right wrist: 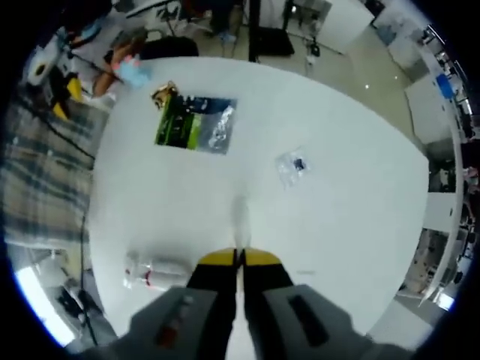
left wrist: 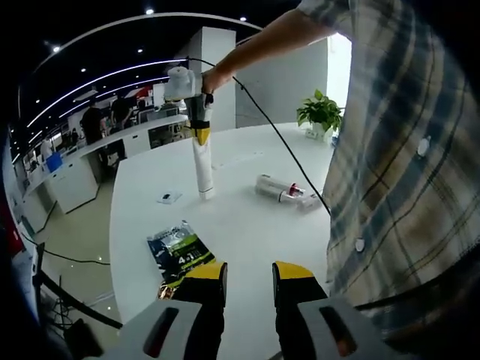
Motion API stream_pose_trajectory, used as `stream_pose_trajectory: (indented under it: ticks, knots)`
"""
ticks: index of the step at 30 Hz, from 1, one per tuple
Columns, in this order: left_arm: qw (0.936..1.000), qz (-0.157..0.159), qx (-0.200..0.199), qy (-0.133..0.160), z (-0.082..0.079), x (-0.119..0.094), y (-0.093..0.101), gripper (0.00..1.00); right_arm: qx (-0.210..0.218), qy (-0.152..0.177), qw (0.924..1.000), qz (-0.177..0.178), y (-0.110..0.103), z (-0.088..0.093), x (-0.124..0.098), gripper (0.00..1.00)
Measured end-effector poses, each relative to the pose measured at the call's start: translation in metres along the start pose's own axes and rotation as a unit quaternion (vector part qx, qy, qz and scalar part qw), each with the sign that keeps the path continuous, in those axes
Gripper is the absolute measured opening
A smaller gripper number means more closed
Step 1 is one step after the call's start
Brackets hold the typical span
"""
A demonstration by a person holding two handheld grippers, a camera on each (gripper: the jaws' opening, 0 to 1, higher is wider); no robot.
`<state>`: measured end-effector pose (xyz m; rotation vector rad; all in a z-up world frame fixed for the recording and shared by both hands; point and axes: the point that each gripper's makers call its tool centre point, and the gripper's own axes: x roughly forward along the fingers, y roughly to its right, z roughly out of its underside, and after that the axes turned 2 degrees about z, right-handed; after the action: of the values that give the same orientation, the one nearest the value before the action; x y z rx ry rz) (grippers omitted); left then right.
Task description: Arrange the skincare products in the storage area until every visible bottle or jar stands upright without overlapping.
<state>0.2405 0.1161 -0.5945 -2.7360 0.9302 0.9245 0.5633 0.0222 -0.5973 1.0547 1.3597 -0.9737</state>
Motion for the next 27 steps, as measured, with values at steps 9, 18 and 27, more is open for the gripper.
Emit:
stream_pose_trajectory:
  ticks: [9, 18, 27]
  knots:
    - [0.9995, 0.005, 0.022, -0.020, 0.003, 0.006, 0.003, 0.24, 0.026, -0.012, 0.9996, -0.003, -0.007, 0.031, -0.005, 0.00]
    - [0.9989, 0.026, 0.034, -0.019, -0.003, 0.011, 0.011, 0.24, 0.057, -0.023, 0.9981, -0.005, -0.020, 0.066, -0.006, 0.00]
    - [0.9983, 0.030, 0.046, -0.019, -0.009, 0.010, 0.008, 0.24, 0.091, -0.035, 0.9952, -0.004, -0.032, 0.103, -0.006, 0.00]
